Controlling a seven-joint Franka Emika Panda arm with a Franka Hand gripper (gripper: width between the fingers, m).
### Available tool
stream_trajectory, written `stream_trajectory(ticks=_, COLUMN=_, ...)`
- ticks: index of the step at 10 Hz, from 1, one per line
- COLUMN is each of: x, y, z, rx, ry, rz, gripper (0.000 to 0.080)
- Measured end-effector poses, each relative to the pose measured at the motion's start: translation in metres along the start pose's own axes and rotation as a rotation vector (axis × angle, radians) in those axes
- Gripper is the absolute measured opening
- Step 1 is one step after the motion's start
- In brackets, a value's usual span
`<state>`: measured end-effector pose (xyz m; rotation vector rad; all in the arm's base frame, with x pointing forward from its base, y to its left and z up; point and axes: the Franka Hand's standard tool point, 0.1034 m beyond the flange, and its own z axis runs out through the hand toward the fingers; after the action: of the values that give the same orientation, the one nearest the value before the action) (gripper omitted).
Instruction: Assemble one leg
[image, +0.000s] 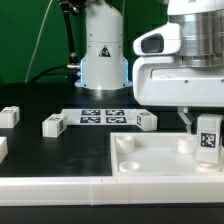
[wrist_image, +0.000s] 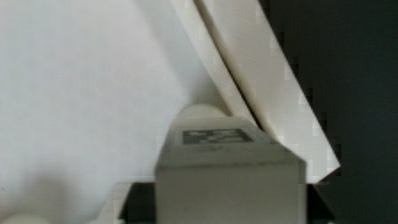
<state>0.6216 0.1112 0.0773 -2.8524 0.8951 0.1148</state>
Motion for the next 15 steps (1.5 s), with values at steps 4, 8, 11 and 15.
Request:
stream_trajectory(ticks=4, x=-0.0028, y=-0.0045, z=0.0017, rx=0.013, ry=-0.002, rz=0.436, gripper=0.0290)
stream_trajectory(ticks=8, x=-0.0030, y=-0.0056, z=0.0008, rx=0.037, ry=0.013, rz=0.791, gripper=0.0290)
stream_trajectory(ticks=11, x=-0.0031, y=-0.0058, z=0.0011, rx=0.037, ry=0.014, rz=0.736, gripper=0.0519)
stream_trajectory(ticks=15, x=-0.0068, y=-0.0054, z=0.0009, rx=0.014, ry=0.000, rz=0.344, gripper=0.0641)
